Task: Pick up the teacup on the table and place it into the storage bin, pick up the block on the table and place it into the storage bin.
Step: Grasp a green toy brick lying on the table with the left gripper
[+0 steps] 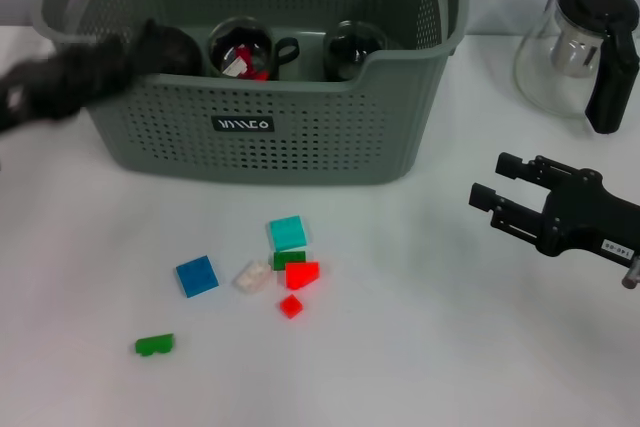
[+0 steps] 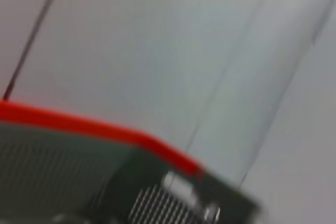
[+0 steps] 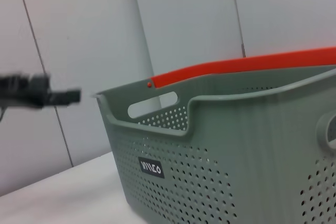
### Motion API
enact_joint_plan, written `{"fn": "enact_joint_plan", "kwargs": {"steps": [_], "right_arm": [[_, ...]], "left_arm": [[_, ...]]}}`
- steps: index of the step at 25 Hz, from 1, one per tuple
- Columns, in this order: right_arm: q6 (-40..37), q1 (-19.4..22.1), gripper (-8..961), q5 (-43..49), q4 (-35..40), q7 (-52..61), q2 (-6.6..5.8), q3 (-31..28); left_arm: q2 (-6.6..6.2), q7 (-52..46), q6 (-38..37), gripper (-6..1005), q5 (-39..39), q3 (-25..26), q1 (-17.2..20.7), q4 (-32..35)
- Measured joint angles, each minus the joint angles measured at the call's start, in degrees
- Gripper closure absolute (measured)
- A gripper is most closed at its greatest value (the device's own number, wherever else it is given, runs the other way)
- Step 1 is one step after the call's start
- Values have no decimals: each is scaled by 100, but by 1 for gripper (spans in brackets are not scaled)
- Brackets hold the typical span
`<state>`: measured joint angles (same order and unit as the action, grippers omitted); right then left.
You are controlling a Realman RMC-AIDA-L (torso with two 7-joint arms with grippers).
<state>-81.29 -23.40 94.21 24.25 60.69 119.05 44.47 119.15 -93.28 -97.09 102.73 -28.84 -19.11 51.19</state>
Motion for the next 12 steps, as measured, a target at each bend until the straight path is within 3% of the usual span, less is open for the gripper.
{"fn": "enact_joint_plan", "kwargs": {"steps": [2, 8, 12], "right_arm": [[0, -15, 308, 4, 0, 1, -6, 0], [33, -57, 309, 9, -29, 4, 8, 21], [47, -58, 309, 10, -35, 4, 23, 32]], "left_arm": [[0, 0, 0, 157, 0, 0, 0, 0], [211, 2429, -214, 161, 894, 26, 416, -230], [182, 2609, 203, 164, 1461, 56, 346, -724]]}}
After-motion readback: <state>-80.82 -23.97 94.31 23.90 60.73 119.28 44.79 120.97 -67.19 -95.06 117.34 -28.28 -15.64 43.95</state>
